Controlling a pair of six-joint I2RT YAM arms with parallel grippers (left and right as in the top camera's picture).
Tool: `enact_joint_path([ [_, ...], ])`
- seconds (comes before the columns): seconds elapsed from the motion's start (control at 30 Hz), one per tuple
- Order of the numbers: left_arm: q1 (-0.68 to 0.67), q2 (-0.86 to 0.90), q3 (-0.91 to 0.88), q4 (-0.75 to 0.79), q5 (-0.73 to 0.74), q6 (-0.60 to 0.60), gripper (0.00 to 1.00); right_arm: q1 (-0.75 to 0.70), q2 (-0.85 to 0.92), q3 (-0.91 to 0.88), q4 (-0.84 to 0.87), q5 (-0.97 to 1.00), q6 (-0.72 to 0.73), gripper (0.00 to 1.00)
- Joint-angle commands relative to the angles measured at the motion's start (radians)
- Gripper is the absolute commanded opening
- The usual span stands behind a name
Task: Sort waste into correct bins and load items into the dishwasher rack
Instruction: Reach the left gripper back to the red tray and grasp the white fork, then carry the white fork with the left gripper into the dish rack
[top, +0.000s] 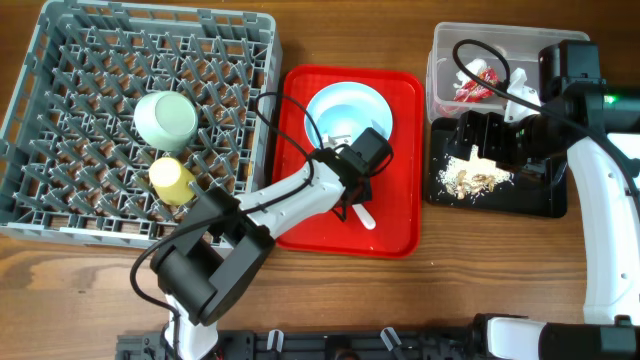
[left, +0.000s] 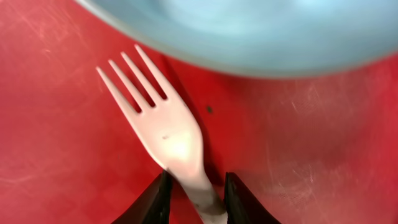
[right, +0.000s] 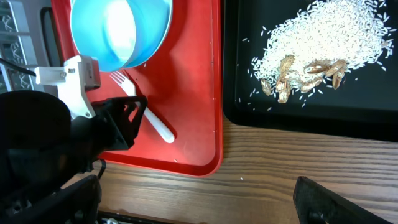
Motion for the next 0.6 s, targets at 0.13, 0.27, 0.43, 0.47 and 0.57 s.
enact_joint_path([
  [0.13,-0.029,0.079,-0.005,-0.011,-0.002,-0.01,0.24,-0.003,-0.003,0.01,0.004,0.005,-0.005,1.0],
  [0.27,-0.025,0.078,-0.005,-0.014,-0.002,-0.009,0.15,-0.003,-0.003,0.01,0.004,0.005,-0.005,0.99],
  [0.43,-0.018,0.057,-0.004,-0.034,-0.002,-0.009,0.07,-0.003,-0.003,0.01,0.002,0.005,-0.005,1.0],
  [0.47,-0.018,0.047,-0.004,-0.034,-0.003,-0.009,0.07,-0.003,-0.003,0.01,0.002,0.005,-0.005,1.0],
  [0.57,-0.018,0.002,-0.004,-0.035,-0.006,-0.002,0.04,-0.003,-0.003,0.01,0.001,0.005,-0.005,1.0],
])
